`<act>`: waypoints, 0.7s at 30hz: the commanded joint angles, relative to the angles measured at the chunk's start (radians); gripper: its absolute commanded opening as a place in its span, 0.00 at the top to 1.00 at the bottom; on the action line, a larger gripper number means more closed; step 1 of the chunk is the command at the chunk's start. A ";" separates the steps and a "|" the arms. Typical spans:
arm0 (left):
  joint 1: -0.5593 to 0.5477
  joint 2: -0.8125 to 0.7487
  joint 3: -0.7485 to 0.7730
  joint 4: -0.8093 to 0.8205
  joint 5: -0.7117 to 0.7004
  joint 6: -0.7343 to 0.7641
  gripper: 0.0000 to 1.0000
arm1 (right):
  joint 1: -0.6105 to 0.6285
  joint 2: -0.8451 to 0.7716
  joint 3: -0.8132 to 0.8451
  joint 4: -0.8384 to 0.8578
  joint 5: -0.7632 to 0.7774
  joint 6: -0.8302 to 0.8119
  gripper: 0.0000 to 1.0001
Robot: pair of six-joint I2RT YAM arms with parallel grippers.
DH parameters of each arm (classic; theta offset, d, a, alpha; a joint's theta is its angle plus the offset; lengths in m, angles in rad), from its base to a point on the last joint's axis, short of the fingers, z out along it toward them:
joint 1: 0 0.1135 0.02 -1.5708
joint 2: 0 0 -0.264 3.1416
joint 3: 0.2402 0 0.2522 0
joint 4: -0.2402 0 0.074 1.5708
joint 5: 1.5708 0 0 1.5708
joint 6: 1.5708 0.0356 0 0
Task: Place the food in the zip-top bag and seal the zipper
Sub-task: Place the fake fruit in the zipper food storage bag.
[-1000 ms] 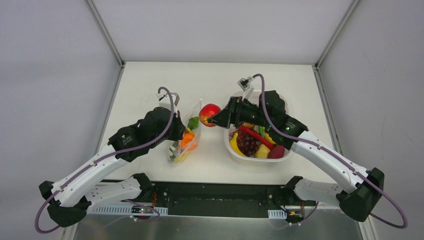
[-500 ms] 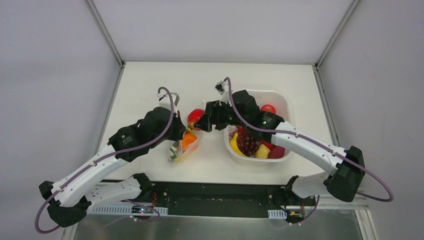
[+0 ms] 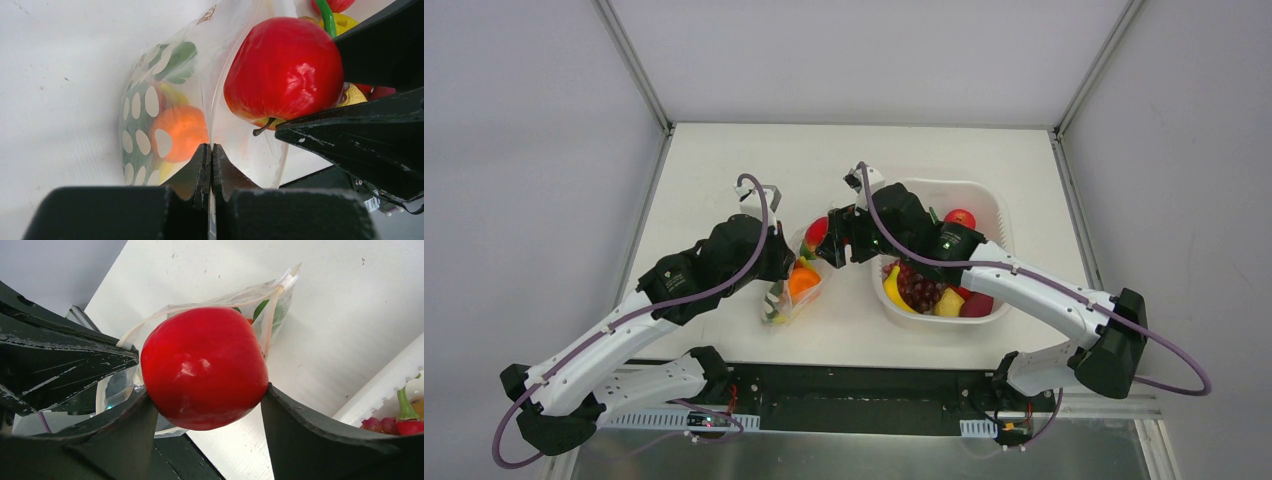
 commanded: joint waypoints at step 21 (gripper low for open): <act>0.008 -0.006 0.037 0.006 -0.008 -0.012 1.00 | 0.008 -0.030 0.030 0.044 0.015 -0.013 0.16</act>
